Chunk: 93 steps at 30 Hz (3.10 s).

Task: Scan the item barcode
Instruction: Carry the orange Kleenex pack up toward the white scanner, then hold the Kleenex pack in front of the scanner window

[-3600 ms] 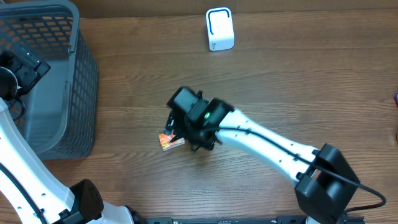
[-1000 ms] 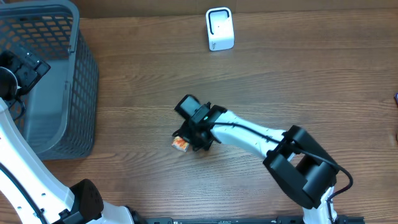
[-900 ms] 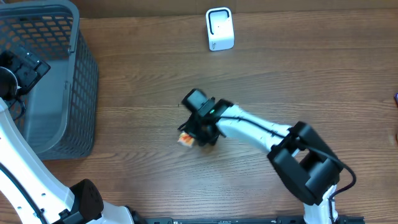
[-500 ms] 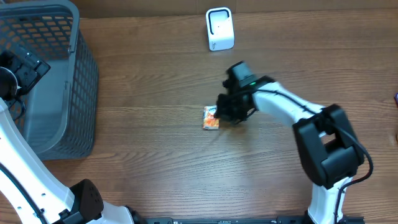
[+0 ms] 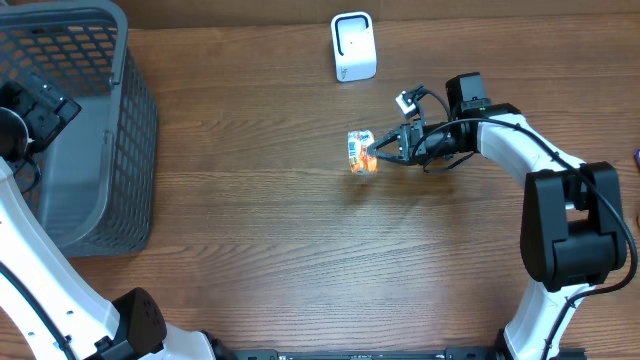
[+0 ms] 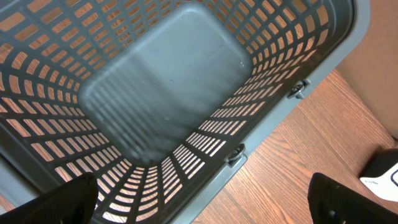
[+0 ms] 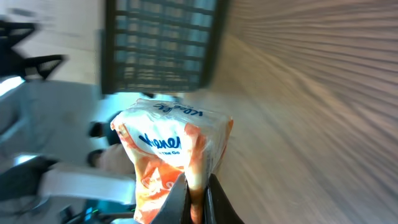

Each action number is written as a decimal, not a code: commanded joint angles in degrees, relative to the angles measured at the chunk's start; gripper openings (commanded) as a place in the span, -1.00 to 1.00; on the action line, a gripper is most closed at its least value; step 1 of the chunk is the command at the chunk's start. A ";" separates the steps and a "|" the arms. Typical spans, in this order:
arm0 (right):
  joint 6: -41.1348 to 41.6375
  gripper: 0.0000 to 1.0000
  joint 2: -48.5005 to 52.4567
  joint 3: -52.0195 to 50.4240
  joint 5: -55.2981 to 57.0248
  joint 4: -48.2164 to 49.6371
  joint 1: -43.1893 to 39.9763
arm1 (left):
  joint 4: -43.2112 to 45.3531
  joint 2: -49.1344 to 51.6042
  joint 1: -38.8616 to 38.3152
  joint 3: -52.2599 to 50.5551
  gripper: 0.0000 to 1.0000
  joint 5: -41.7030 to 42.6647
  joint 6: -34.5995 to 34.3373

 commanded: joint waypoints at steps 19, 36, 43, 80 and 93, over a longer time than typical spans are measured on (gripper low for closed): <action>16.48 -0.92 -2.40 -0.33 -12.70 14.21 -0.28 | -0.07 0.07 0.24 0.15 1.00 0.26 -0.59; 25.33 -0.93 -2.40 -0.33 -12.17 22.84 -0.28 | -0.07 0.07 0.24 0.15 0.99 0.26 -0.59; 33.75 -0.93 -2.40 -0.33 11.34 23.98 -0.26 | -0.07 0.07 0.26 0.15 0.99 0.26 -0.59; -59.47 -0.93 12.15 24.74 87.41 45.86 13.20 | -0.07 0.07 0.26 0.15 0.99 0.26 -0.59; -63.89 -0.93 16.70 24.74 84.52 49.62 13.51 | -0.07 0.07 0.26 0.15 1.00 0.26 -0.59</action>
